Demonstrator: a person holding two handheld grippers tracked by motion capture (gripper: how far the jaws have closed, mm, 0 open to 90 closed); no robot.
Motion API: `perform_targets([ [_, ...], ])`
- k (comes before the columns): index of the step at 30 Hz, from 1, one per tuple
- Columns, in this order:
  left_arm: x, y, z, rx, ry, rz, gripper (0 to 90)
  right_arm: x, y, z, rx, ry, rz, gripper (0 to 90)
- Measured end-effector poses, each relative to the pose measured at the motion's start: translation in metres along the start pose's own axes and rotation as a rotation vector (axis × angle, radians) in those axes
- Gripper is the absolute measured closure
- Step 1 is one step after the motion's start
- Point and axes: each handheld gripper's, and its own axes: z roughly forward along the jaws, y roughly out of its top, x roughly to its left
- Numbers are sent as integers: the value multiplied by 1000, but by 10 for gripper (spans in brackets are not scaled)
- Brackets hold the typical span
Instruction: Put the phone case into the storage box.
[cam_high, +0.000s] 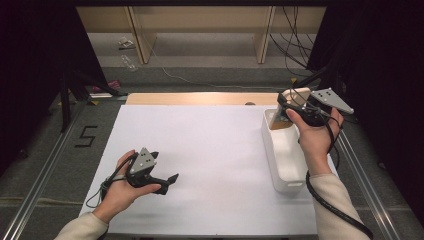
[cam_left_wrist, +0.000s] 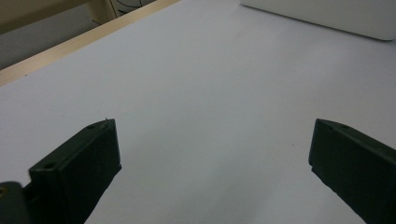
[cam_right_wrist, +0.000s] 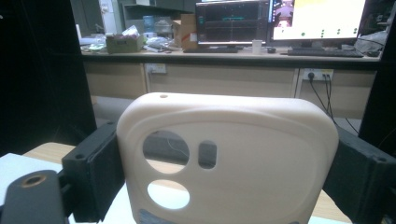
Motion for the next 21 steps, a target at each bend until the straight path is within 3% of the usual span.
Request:
perform_targets([
  [21, 0, 0, 0, -1, 1, -1, 16, -3, -1, 5, 12, -15, -13, 119],
])
